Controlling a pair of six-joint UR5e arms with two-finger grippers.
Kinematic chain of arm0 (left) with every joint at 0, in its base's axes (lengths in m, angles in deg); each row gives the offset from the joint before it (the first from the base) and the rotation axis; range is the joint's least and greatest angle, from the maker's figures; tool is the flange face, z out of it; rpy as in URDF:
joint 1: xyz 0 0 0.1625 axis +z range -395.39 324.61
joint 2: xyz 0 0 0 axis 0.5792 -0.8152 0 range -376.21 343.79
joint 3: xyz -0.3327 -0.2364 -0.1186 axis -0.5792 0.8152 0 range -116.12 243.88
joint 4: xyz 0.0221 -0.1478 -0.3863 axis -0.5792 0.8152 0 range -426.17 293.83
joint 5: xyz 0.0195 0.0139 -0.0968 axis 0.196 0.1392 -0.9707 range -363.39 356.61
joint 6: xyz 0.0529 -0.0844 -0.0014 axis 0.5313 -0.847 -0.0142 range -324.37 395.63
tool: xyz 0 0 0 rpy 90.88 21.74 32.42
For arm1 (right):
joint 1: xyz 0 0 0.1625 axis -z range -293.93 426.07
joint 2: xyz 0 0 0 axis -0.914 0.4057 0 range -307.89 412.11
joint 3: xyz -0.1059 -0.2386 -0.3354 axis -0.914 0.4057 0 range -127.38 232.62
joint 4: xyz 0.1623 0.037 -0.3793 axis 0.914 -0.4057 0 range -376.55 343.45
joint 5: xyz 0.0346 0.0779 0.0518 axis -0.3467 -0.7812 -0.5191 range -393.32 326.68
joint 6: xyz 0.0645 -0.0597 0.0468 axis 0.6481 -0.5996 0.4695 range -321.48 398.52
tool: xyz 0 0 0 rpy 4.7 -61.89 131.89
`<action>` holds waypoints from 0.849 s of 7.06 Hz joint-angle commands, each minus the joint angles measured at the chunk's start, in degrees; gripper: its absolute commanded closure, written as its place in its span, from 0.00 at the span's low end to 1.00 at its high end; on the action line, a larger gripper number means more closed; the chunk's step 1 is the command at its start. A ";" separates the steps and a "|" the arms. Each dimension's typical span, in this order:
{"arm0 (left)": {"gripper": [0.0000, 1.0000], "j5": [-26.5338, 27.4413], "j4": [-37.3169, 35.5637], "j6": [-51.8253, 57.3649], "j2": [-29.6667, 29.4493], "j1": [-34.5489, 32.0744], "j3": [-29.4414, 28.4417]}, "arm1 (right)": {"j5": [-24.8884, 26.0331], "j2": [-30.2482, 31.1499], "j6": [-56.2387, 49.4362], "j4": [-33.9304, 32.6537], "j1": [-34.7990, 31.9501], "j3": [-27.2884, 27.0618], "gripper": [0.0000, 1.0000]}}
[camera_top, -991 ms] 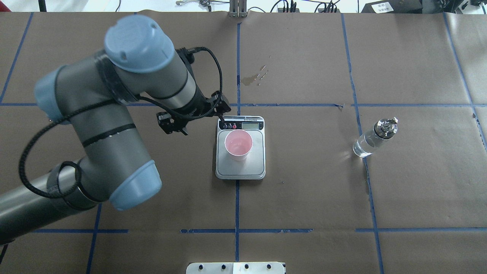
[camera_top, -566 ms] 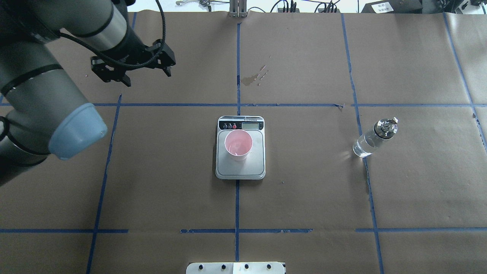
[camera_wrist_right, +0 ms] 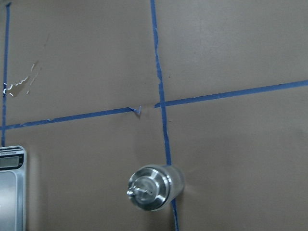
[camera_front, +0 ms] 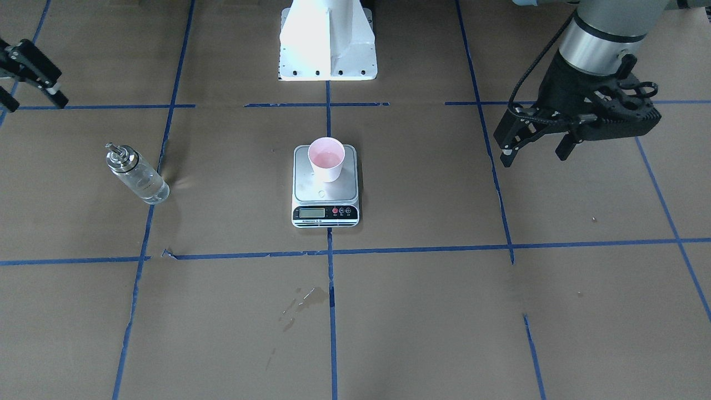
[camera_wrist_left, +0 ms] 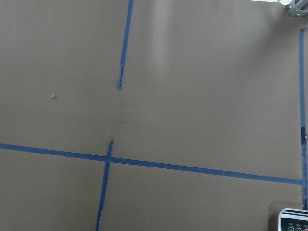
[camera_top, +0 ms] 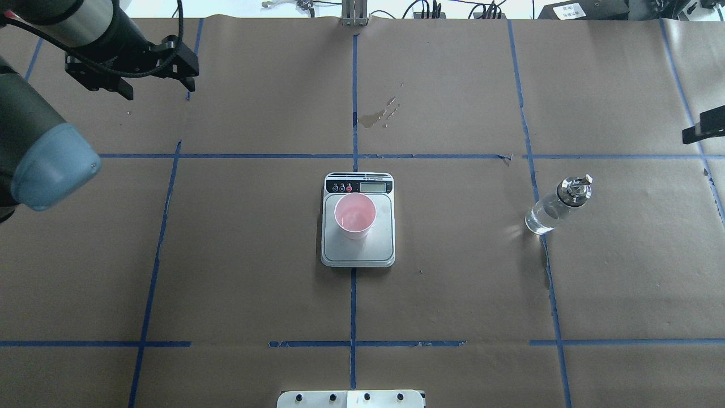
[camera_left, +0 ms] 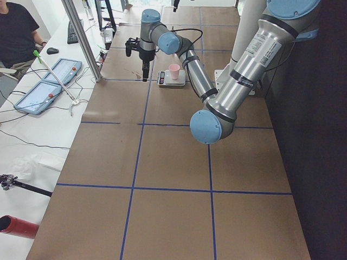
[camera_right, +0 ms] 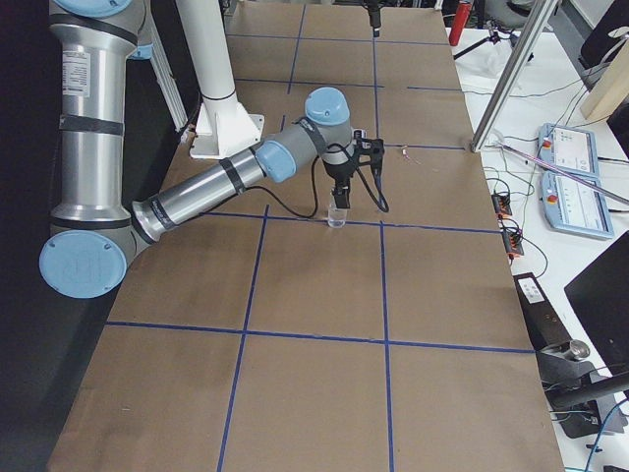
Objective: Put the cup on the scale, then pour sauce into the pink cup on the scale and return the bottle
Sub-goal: 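Withdraw the left arm away while the right arm reaches toward the glass bottle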
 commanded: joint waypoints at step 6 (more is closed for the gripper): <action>0.00 0.26 0.28 17.03 8.53 -6.80 3.20 | 64.91 10.49 26.23 19.80 45.68 5.48 0.00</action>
